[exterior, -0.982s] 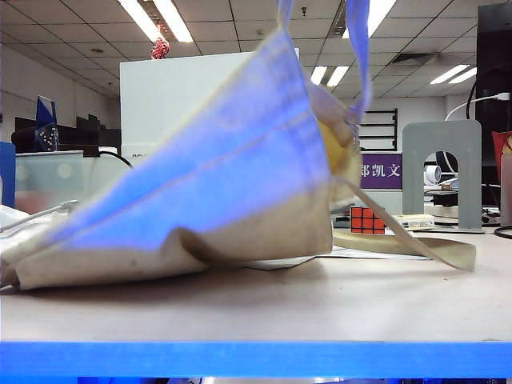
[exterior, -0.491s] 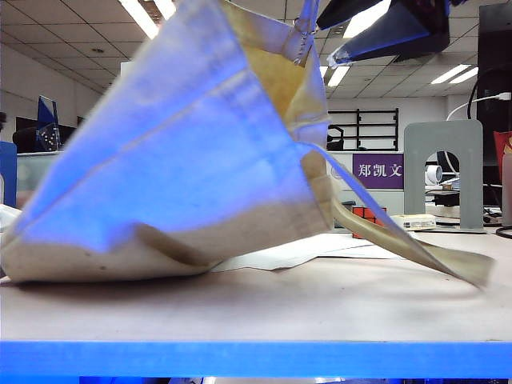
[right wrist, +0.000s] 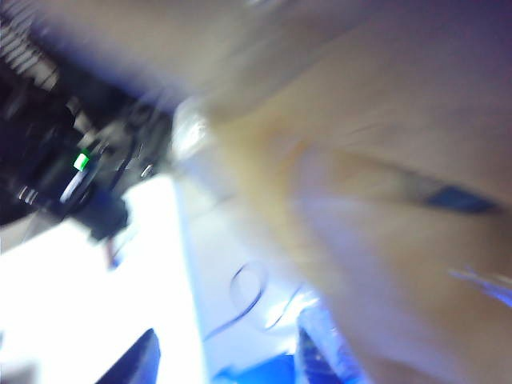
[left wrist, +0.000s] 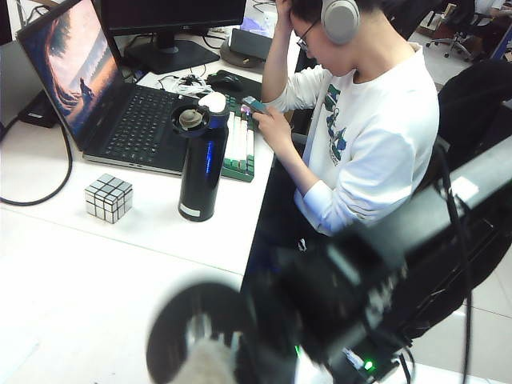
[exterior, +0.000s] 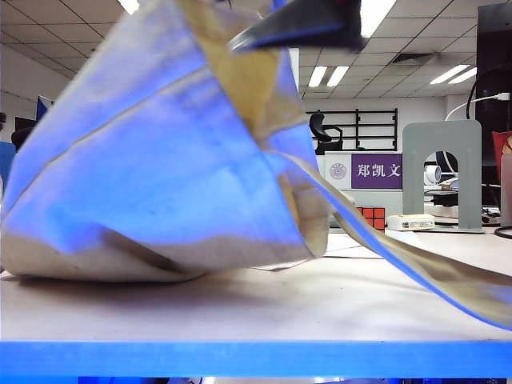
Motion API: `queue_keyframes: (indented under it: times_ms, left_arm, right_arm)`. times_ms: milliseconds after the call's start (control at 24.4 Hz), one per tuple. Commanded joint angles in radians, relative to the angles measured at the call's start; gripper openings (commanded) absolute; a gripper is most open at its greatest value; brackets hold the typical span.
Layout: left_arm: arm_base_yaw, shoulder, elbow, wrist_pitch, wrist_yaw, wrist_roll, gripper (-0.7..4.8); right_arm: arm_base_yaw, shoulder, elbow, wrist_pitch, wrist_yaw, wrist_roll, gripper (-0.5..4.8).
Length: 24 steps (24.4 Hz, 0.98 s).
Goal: Take the glasses case out of the canvas bag and put it on the table.
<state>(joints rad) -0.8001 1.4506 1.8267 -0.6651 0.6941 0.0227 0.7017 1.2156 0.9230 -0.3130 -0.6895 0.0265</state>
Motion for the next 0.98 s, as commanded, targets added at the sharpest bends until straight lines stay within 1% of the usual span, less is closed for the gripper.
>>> queue_keyframes:
  times_ms: [41, 82, 123, 205, 286, 409, 450, 532, 655, 696, 778, 859, 982]
  left_arm:
    - [0.003, -0.004, 0.004, 0.014, -0.055, 0.05, -0.06]
    - [0.006, -0.005, 0.004, 0.01, -0.069, 0.051, -0.06]
    - [0.006, -0.005, 0.004, 0.008, -0.05, 0.048, -0.06]
    - [0.006, -0.005, 0.004, 0.008, -0.016, 0.048, -0.06]
    - [-0.01, -0.006, 0.005, 0.009, 0.003, 0.048, -0.06]
    - [-0.033, -0.011, 0.005, 0.013, 0.018, 0.044, -0.06]
    - [-0.034, -0.018, 0.005, 0.015, 0.05, 0.043, -0.06]
    - [-0.041, -0.026, 0.005, 0.014, 0.051, 0.02, -0.06]
    - [-0.042, -0.068, 0.005, 0.0, 0.051, 0.017, -0.06]
    - [-0.042, -0.085, 0.005, -0.002, 0.05, 0.018, -0.06]
    - [-0.042, -0.106, 0.005, -0.024, 0.05, 0.012, -0.06]
    - [-0.042, -0.113, 0.005, -0.08, 0.049, 0.01, -0.06]
    - [-0.055, -0.11, 0.003, -0.138, 0.042, 0.027, -0.06]
  right_arm:
    - [0.05, -0.021, -0.003, -0.046, -0.032, 0.046, 2.2]
    - [0.06, -0.047, -0.003, -0.059, -0.023, 0.046, 2.2]
    - [0.065, -0.07, -0.003, -0.053, -0.019, 0.047, 2.2]
    - [0.072, -0.084, -0.003, 0.009, -0.023, 0.072, 2.2]
    - [0.066, -0.073, -0.003, 0.03, 0.0, 0.073, 2.2]
    - [0.053, -0.027, -0.003, 0.035, 0.01, 0.059, 2.2]
    - [0.048, 0.01, -0.003, 0.037, 0.013, 0.026, 2.2]
    - [0.027, 0.045, -0.003, 0.033, 0.001, 0.018, 2.21]
    - [-0.017, 0.046, -0.002, 0.037, -0.012, 0.017, 2.21]
    - [-0.049, 0.037, -0.001, 0.041, -0.024, 0.017, 2.21]
    - [-0.118, 0.024, 0.0, 0.059, -0.082, 0.024, 2.2]
    - [-0.163, 0.024, 0.0, 0.09, -0.156, 0.06, 2.2]
    - [-0.163, 0.024, 0.0, 0.148, -0.214, 0.099, 2.2]
